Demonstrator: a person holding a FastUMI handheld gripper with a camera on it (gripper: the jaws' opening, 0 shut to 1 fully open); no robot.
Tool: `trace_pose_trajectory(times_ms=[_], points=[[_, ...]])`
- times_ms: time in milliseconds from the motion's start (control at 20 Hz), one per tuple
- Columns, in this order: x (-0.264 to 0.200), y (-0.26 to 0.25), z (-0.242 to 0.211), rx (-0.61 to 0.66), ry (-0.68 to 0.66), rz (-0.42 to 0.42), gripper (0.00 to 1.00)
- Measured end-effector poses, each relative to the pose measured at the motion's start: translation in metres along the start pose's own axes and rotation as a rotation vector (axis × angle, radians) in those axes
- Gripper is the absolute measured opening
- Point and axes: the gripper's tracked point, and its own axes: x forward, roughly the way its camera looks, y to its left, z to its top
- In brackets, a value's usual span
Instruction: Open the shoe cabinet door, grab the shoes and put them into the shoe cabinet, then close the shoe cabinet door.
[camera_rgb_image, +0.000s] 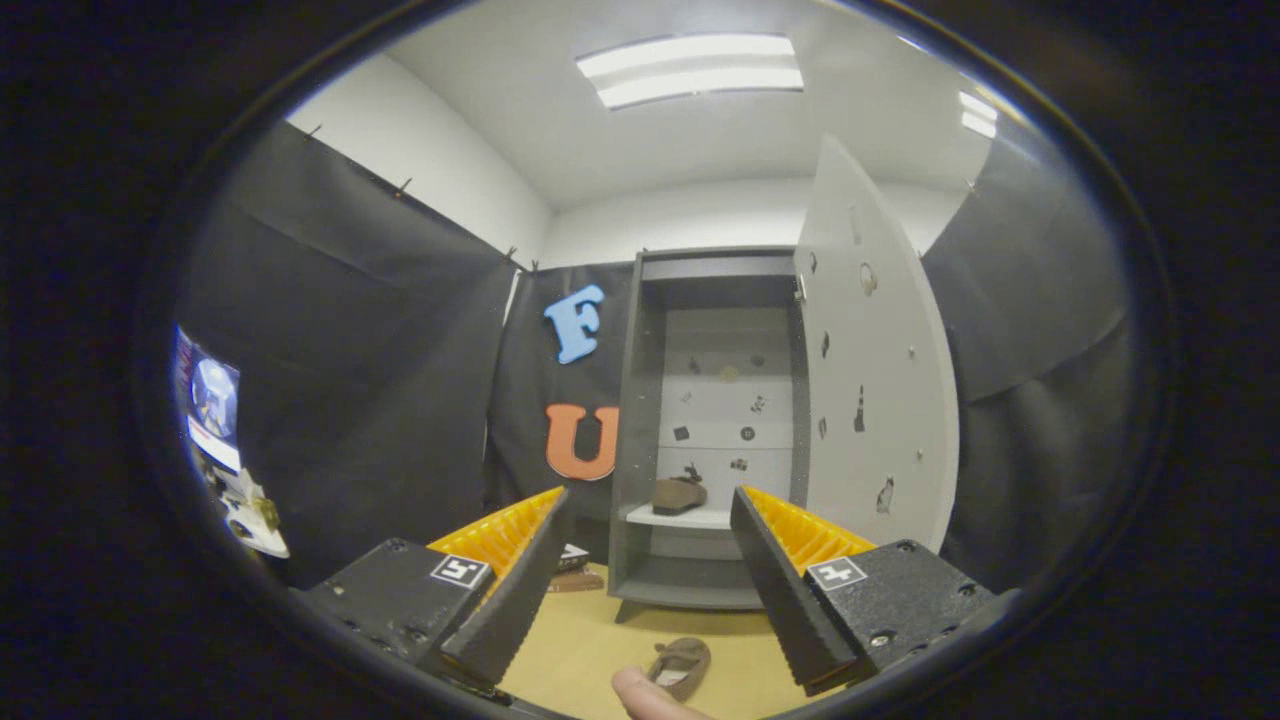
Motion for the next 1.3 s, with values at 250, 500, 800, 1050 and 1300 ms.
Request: trace_pose_trajectory(times_ms=[250, 500, 800, 1050, 1300], points=[[0.052, 0.000, -0.097, 0.053, 0.179, -0.043, 1.00], [0.076, 0.008, -0.192, 0.052, 0.363, -0.059, 1.00], [0.095, -0.021, -0.290, -0.026, 0.494, -0.199, 1.00], [0.095, -0.029, -0.365, -0.008, 0.636, -0.241, 1.00], [0.117, -0.031, -0.391, 0.037, 0.640, -0.223, 0.97]])
